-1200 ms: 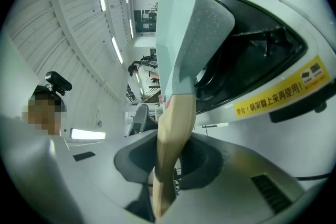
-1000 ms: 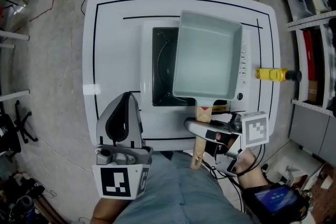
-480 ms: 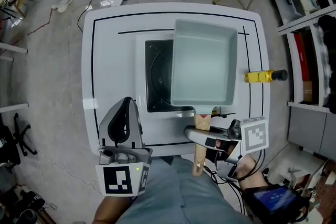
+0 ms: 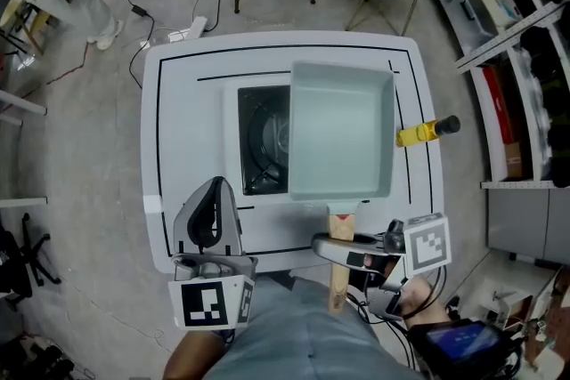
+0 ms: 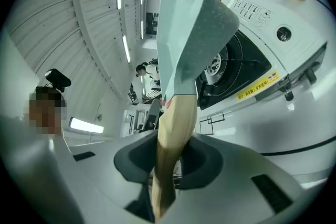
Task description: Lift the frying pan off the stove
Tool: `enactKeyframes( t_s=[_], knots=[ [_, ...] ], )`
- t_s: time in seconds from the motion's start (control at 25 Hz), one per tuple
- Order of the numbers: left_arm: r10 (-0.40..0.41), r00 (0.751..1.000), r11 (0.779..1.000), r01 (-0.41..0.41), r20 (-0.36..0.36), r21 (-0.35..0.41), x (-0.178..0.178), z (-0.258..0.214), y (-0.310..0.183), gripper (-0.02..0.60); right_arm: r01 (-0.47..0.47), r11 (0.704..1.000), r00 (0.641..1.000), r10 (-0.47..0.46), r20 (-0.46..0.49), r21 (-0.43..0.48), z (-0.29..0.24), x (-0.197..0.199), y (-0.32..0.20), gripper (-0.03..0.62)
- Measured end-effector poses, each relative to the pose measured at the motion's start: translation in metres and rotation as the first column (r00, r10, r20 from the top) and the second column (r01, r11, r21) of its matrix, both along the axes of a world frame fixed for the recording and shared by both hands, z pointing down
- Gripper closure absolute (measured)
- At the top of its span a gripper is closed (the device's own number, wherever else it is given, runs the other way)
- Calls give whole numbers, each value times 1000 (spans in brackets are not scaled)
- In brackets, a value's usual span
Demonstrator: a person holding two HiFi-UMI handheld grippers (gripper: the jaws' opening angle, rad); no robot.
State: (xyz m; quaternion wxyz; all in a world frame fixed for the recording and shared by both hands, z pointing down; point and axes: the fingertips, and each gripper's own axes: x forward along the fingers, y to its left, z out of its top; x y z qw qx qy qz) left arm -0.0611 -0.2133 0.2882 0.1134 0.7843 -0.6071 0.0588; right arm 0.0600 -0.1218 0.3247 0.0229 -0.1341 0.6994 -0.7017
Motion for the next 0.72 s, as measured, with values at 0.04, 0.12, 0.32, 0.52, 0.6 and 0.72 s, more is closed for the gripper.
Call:
enactKeyframes(
  t_s=[0.04, 0.12, 0.32, 0.52, 0.6, 0.72],
  knots=[
    [3, 1000, 1000, -3, 0, 2, 1, -1, 3, 565, 1, 1000, 1000, -1, 3, -2, -1, 0, 5, 487],
    [8, 1000, 1000, -8, -1, 7, 3, -3, 9, 565, 5, 1000, 1000, -5, -1, 1, -1, 2, 13, 487],
    [14, 1000, 1000, -14, 1, 13, 6, -5, 20, 565, 5, 1000, 1000, -4, -4, 16, -1, 6, 24, 487],
    [18, 1000, 1000, -18, 1, 16, 10, -7, 25, 565, -13, 1000, 1000, 12, 23, 29, -9, 6, 25, 487],
    [19, 1000, 1000, -19, 2, 19, 10, -9, 27, 565, -15, 999, 999, 14, 32, 35, -12, 6, 26, 487],
    [21, 1000, 1000, -21, 4, 23, 9, -11, 30, 565, -5, 999, 1000, 4, 12, 35, -10, 7, 31, 487]
  ],
)
